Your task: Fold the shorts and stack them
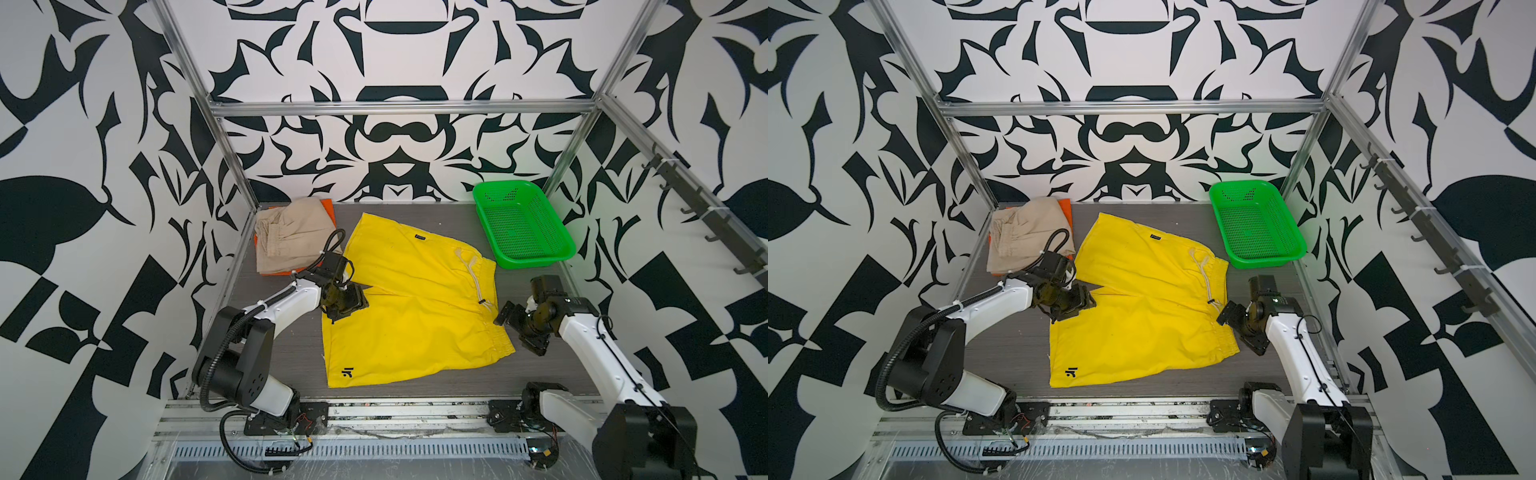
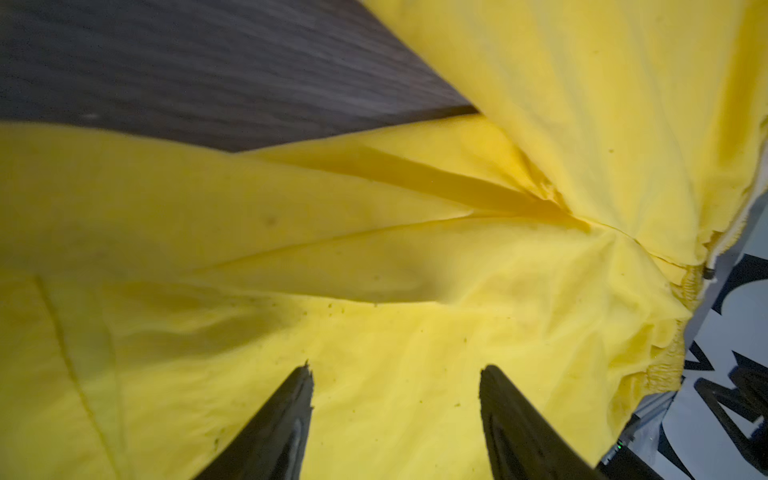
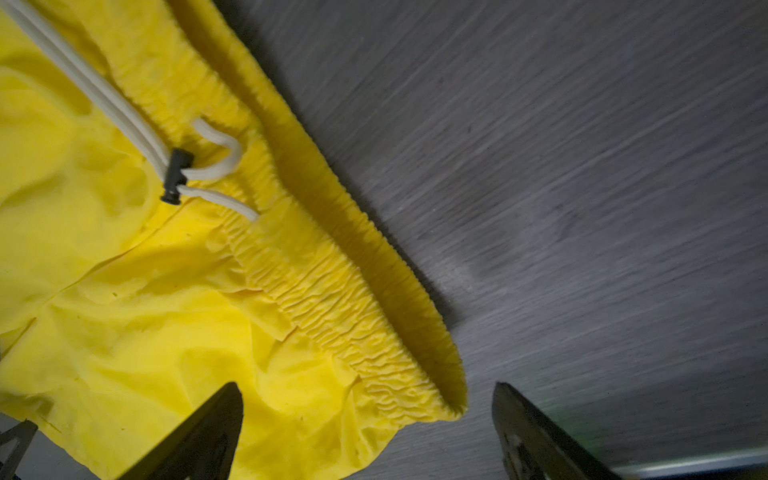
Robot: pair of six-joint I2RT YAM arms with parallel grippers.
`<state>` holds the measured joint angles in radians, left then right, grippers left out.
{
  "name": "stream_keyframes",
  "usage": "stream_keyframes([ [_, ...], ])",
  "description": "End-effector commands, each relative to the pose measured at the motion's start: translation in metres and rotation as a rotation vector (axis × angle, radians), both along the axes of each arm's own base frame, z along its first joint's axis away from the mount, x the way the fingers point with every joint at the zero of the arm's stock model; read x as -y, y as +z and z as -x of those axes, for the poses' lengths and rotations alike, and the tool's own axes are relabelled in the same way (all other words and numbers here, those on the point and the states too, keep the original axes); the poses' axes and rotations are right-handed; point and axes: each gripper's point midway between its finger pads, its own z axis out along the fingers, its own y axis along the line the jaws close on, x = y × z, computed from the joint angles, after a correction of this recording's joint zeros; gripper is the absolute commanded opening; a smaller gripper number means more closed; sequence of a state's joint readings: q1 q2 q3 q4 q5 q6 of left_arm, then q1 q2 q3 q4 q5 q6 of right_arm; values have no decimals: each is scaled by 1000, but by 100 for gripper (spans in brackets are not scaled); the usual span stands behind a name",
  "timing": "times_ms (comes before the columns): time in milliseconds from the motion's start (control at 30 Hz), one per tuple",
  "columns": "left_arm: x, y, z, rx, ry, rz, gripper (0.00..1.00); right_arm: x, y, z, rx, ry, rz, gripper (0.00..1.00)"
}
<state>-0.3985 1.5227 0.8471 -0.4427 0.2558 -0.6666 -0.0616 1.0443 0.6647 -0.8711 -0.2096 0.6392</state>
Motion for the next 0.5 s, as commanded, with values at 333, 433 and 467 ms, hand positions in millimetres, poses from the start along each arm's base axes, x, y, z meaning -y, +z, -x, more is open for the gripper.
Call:
stream_keyframes([
  [333,-15,-47,-25,-3,19,-145,66,-20,-31,9,-23,-37,-135,90],
  [433,-16,-54,-31,-10,3,-168,66,-25,-35,11,-27,-39,-160,88],
  [467,-15,-54,-34,-5,-1,-173,66,-27,-35,10,-19,-40,-176,87],
])
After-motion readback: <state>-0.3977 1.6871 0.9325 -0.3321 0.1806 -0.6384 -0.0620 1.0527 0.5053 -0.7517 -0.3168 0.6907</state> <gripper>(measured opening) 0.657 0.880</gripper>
